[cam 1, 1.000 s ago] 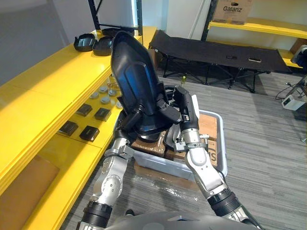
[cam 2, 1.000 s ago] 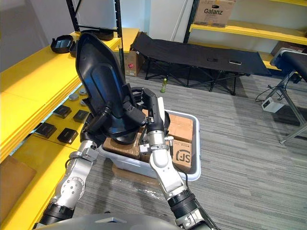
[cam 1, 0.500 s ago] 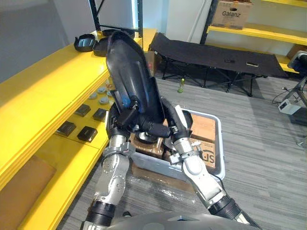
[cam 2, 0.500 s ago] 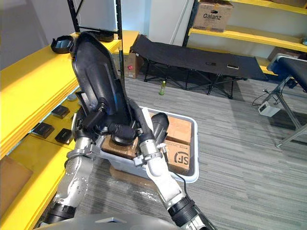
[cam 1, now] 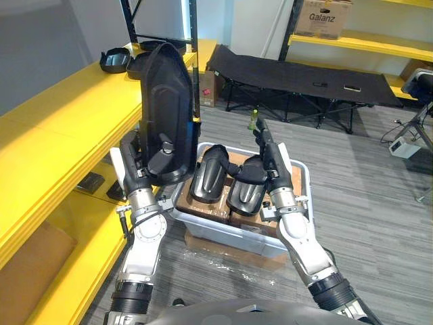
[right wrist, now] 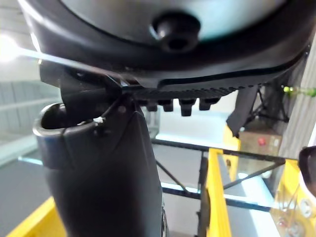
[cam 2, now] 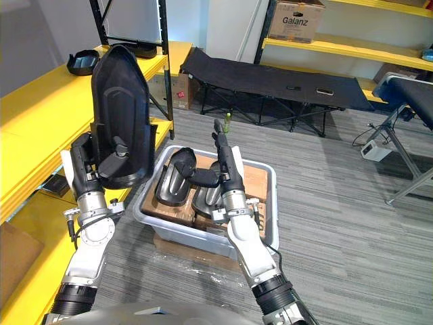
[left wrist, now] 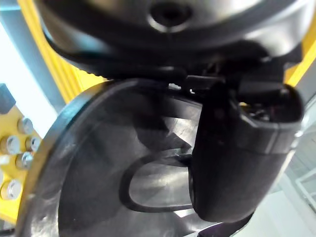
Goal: Walk over and take three plastic housings, then place them on the shelf
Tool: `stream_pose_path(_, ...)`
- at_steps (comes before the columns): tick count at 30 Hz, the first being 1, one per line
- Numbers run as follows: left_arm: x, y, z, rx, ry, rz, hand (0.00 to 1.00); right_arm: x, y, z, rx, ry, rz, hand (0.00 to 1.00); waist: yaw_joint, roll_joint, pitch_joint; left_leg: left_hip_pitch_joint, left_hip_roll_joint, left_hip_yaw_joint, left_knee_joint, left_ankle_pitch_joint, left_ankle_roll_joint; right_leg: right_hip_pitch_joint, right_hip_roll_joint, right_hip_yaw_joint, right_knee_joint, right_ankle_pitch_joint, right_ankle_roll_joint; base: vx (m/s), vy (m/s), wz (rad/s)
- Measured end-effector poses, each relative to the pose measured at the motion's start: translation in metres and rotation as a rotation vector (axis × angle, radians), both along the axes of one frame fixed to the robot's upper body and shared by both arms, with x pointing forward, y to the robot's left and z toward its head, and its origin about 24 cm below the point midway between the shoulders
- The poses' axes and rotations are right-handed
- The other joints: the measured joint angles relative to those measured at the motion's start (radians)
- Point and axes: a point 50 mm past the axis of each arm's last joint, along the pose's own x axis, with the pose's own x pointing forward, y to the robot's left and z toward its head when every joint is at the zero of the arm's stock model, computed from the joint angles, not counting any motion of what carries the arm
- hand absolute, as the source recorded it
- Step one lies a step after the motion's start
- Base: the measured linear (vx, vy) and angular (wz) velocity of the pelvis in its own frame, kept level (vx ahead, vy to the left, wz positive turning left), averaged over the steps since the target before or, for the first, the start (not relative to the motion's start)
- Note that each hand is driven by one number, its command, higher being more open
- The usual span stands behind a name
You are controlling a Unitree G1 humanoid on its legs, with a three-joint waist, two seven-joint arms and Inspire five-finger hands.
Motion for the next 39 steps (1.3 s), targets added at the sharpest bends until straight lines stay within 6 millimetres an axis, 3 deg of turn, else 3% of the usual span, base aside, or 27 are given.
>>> stream_pose_path(4, -0.005, 0.01, -0.004, -0.026, 0.006, 0.036, 0.0, -0.001, -0.019, 0.001, 0.311, 0.056, 0.043, 1.0, 0.002, 0.004, 0.003, 0.0, 0.007, 0.001, 0.0, -0.003, -0.004, 0.0, 0.008, 0.002, 0.0, 0.002, 0.003, 0.04, -0.016, -0.02)
stream_pose_path(8, -0.018, 0.02, -0.008, -0.232, -0.086, 0.012, 0.0, -0.014, -0.044, -0.017, 0.338, 0.119, -0.069, 1.0, 0.0, 0.017, 0.013, 0.0, 0.007, 0.014, 0.0, -0.006, -0.008, -0.001, 0.008, 0.013, -0.002, 0.002, 0.003, 0.05, 0.003, -0.08)
stream_pose_path(12, -0.037, 0.024, -0.005, -0.406, -0.168, -0.025, 0.0, -0.04, -0.071, -0.045, 0.3, 0.249, -0.213, 1.0, -0.008, 0.018, 0.029, 0.003, 0.011, 0.025, -0.002, -0.011, -0.011, -0.003, 0.011, 0.022, -0.005, 0.0, 0.002, 0.02, 0.0, -0.07)
stream_pose_path(15, -0.049, 0.024, 0.0, -0.449, -0.204, -0.1, 0.0, -0.049, -0.082, -0.055, 0.257, 0.315, -0.291, 1.0, -0.007, 0.019, 0.041, 0.003, 0.014, 0.035, -0.003, -0.013, -0.013, -0.011, 0.014, 0.032, -0.005, -0.001, 0.001, -0.01, -0.001, -0.11)
stream_pose_path(24, -0.061, 0.022, 0.012, -0.483, -0.265, -0.172, 0.0, -0.05, -0.08, -0.066, 0.222, 0.381, -0.304, 1.0, 0.003, 0.019, 0.041, 0.003, 0.02, 0.037, -0.001, -0.013, -0.014, -0.013, 0.02, 0.04, -0.001, 0.0, 0.001, 0.0, -0.001, -0.02)
stream_pose_path(29, -0.063, 0.021, 0.019, -0.469, -0.295, -0.19, 0.0, -0.049, -0.067, -0.071, 0.226, 0.409, -0.257, 1.0, 0.01, 0.02, 0.056, 0.002, 0.02, 0.033, 0.003, -0.017, -0.013, -0.014, 0.019, 0.036, 0.004, -0.001, 0.0, 0.0, 0.001, 0.02)
stream_pose_path(31, -0.063, 0.019, 0.026, -0.462, -0.321, -0.21, 0.0, -0.047, -0.064, -0.07, 0.233, 0.407, -0.255, 1.0, 0.011, 0.013, 0.089, -0.035, 0.02, 0.002, 0.055, -0.034, -0.009, -0.013, 0.011, 0.008, 0.015, -0.004, -0.002, -0.03, 0.008, 0.31)
stream_pose_path(35, -0.062, 0.017, 0.026, -0.466, -0.32, -0.222, 0.0, -0.048, -0.063, -0.072, 0.233, 0.415, -0.266, 1.0, 0.025, 0.022, 0.104, -0.053, 0.005, -0.064, 0.043, -0.019, 0.0, 0.005, 0.001, -0.048, 0.02, -0.013, 0.007, -0.01, 0.004, 0.5)
stream_pose_path(37, -0.063, 0.017, 0.028, -0.471, -0.33, -0.241, 0.0, -0.048, -0.061, -0.072, 0.231, 0.415, -0.262, 1.0, 0.027, 0.027, 0.107, -0.049, -0.004, -0.117, 0.002, -0.004, 0.002, 0.014, -0.001, -0.071, 0.047, -0.04, 0.017, 0.0, 0.001, 0.77)
stream_pose_path(39, -0.063, 0.013, 0.032, -0.469, -0.34, -0.279, 0.0, -0.05, -0.059, -0.071, 0.202, 0.414, -0.259, 1.0, 0.026, 0.025, 0.106, -0.072, -0.013, -0.203, -0.003, 0.007, 0.006, 0.023, -0.005, -0.008, 0.098, -0.106, 0.03, 0.05, -0.005, 1.12)
